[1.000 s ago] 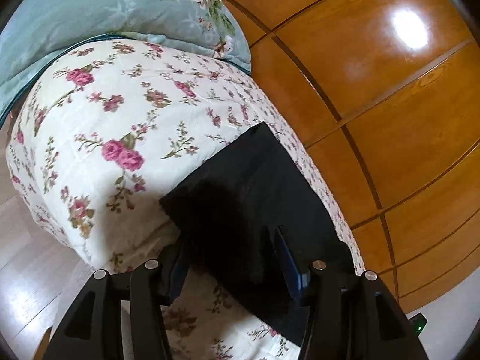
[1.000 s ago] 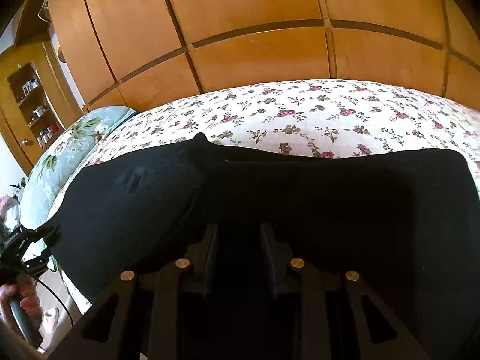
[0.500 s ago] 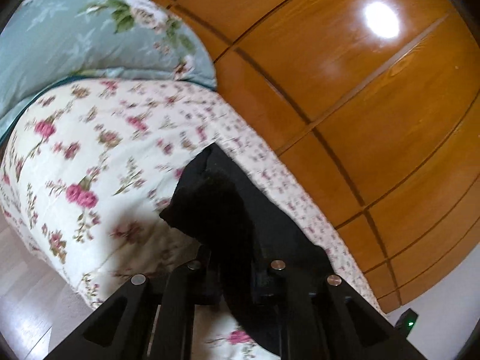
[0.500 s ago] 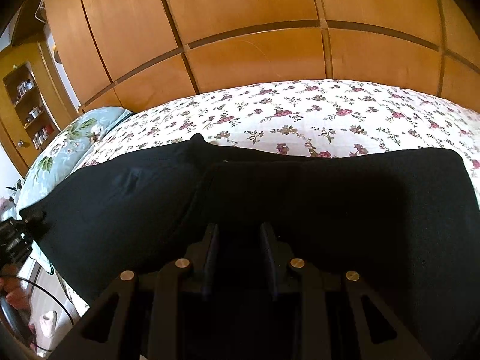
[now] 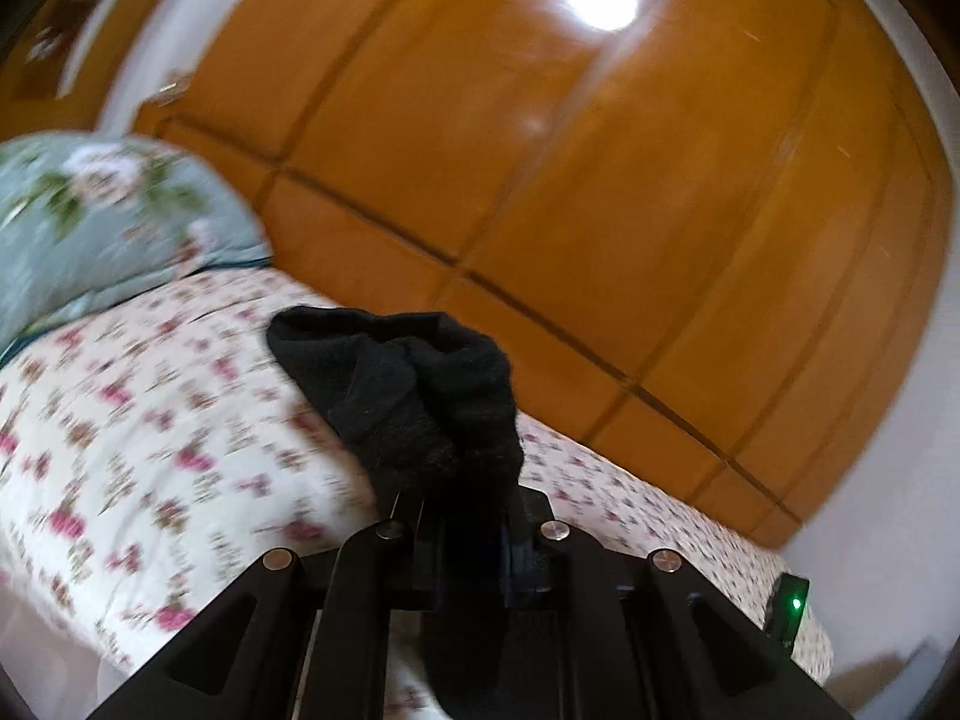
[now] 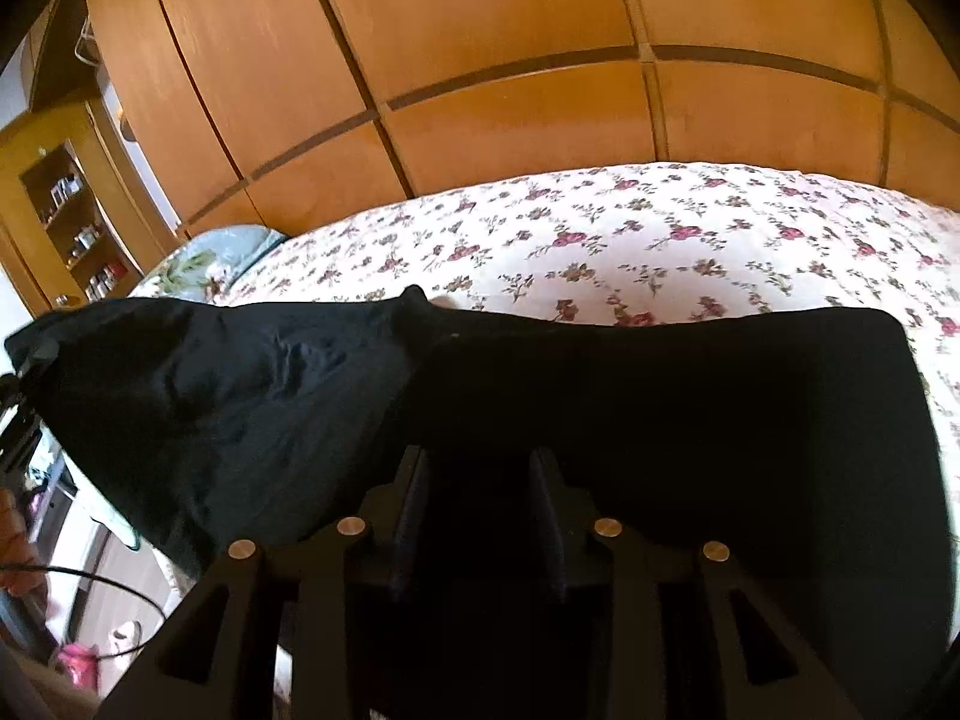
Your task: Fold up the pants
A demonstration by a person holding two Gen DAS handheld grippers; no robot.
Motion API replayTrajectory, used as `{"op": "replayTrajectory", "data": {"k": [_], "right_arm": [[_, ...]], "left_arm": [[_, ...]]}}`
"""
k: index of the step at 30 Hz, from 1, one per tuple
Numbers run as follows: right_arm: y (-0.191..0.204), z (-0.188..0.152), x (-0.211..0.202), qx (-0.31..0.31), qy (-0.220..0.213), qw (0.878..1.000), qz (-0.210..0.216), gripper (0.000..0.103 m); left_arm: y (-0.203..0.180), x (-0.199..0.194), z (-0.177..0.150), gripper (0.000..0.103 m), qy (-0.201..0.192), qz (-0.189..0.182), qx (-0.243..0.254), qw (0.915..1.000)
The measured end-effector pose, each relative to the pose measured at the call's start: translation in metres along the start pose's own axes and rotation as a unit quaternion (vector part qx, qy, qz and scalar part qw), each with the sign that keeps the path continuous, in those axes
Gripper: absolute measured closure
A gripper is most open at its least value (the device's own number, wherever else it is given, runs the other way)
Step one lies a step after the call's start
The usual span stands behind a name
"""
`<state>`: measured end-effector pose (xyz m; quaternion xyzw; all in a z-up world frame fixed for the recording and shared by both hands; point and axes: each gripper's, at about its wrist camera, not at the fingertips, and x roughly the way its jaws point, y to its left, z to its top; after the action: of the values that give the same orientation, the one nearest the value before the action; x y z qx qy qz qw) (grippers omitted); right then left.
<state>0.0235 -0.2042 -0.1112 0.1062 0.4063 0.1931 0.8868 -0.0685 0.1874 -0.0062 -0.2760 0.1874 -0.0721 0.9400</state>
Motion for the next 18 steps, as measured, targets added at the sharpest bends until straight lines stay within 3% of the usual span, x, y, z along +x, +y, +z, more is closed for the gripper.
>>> {"op": "replayTrajectory", "data": {"k": [5, 10, 18], "right_arm": [[-0.025, -0.006, -0.023, 0.037, -0.003, 0.999, 0.009, 0.06], [-0.051, -0.013, -0.054, 0.066, -0.041, 0.997, 0.005, 0.06], [-0.092, -0.013, -0.084, 0.128, -0.082, 0.988, 0.014, 0.057]], "left_arm": [[-0.065, 0.018, 0.003, 0.092, 0.028, -0.06, 0.108, 0.992], [-0.131, 0.039, -0.018, 0.092, 0.08, -0.139, 0.207, 0.9651], [-0.187, 0.082, -0.08, 0.091, 0.186, -0.215, 0.241, 0.9281]]}}
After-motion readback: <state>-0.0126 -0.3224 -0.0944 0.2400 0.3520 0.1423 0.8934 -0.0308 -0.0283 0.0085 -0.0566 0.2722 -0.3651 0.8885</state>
